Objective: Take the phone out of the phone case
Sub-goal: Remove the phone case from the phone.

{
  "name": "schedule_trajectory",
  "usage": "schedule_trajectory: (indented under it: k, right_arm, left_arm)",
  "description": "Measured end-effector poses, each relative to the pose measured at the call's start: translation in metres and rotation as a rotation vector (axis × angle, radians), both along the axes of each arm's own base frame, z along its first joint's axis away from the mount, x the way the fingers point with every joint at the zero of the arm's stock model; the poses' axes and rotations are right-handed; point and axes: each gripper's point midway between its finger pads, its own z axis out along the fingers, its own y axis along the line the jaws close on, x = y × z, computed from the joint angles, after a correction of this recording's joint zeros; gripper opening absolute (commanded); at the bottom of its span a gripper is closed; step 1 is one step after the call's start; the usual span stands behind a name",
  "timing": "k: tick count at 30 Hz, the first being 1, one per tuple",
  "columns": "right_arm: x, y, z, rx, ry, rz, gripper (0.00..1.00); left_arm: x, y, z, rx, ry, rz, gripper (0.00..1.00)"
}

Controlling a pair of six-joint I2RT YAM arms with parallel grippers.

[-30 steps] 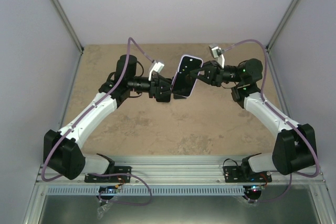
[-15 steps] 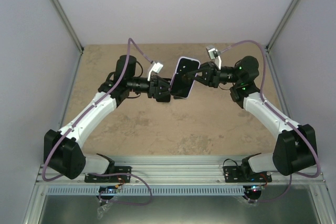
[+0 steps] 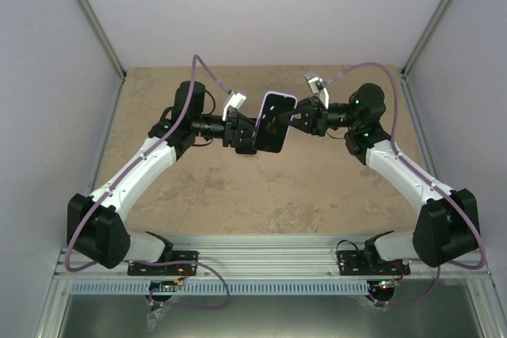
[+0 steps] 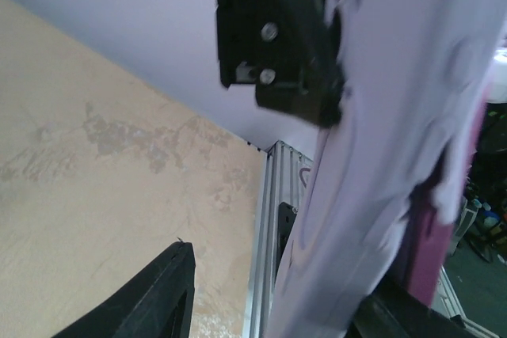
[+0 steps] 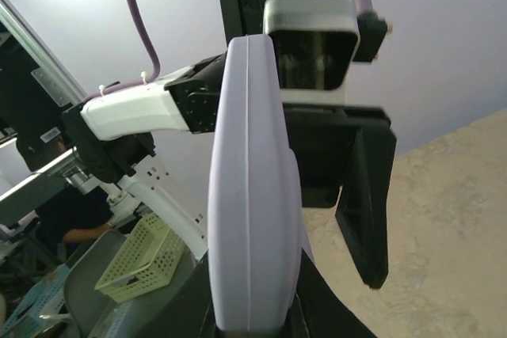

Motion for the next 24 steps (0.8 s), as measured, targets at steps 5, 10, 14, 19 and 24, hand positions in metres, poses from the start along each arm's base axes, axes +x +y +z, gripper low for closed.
schedule_trajectory:
  k: [5, 10, 14, 19, 24]
  right_arm:
    - [-0.009, 0.004, -0.002, -0.01, 0.003, 0.042, 0.01]
    - [-0.014, 0.005, -0.003, -0.012, -0.009, 0.066, 0.01]
    - [-0.014, 0.005, -0.002, -0.011, -0.013, 0.065, 0.01]
    - [-0.014, 0.006, -0.003, -0.015, -0.006, 0.066, 0.01]
    - [-0.013, 0.007, -0.008, -0.034, 0.018, 0.083, 0.01]
  left_arm:
    - [-0.001, -0.002, 0.018, -0.04, -0.062, -0.033, 0.47]
    - [-0.002, -0.003, 0.024, -0.055, -0.069, -0.048, 0.43]
    - [-0.003, -0.003, 0.026, -0.062, -0.063, -0.054, 0.37]
    - [-0.006, -0.003, 0.026, -0.077, -0.054, -0.066, 0.31]
    - [-0.011, -0.001, 0.019, -0.076, -0.023, -0.067, 0.23]
